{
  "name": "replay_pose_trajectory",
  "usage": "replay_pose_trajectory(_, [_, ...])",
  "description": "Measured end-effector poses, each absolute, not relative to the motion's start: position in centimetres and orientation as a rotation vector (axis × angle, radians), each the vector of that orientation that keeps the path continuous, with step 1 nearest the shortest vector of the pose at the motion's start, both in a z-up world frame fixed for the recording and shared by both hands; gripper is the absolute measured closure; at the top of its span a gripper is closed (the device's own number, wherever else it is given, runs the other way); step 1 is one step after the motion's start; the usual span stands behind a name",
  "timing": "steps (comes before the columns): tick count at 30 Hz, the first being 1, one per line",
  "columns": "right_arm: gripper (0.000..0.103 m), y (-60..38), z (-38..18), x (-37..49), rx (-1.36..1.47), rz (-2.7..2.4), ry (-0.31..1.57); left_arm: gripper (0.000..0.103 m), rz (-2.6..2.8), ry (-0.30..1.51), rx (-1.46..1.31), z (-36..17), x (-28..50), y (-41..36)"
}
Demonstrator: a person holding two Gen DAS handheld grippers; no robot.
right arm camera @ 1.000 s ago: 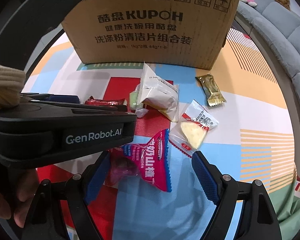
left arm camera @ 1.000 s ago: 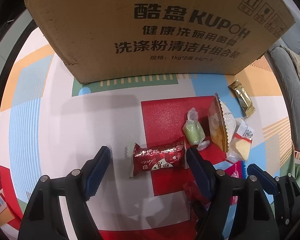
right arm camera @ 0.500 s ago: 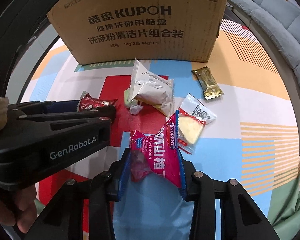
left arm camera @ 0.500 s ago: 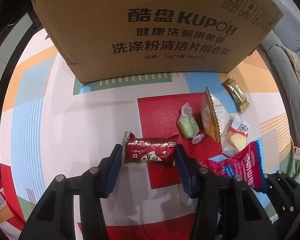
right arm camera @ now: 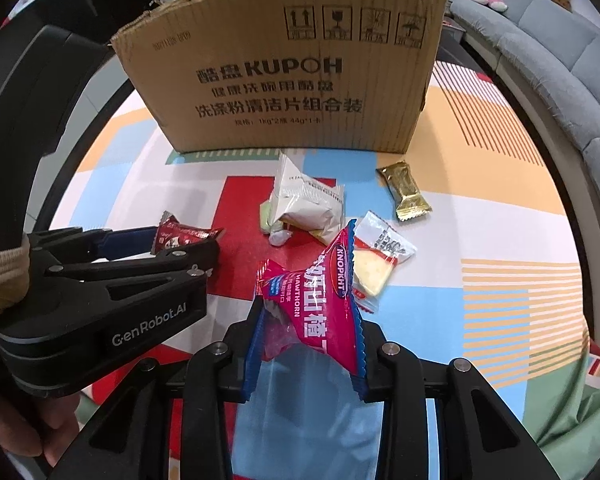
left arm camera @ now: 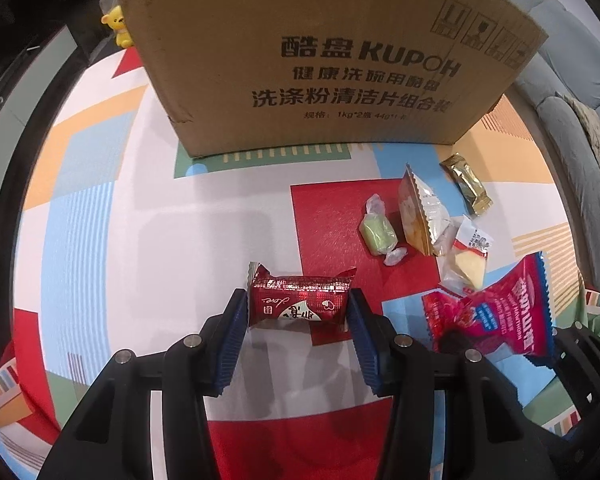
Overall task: Organize snacks
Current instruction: 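Lift both held snacks and carry them over the cardboard box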
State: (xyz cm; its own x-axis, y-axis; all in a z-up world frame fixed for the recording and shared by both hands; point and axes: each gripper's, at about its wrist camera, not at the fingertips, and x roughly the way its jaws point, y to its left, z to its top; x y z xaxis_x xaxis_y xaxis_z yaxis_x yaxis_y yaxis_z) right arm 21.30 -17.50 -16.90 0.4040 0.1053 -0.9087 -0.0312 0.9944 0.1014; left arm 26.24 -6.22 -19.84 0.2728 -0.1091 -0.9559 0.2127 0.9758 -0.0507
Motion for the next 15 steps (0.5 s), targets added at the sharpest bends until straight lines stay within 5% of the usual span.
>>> replay_pose_trajectory(15, [0.066,-17.6,-14.2,19.5,0.066,0.097,1.080,0.054,-0.203,1.219,0.086,-16.7,23.2,-5.8])
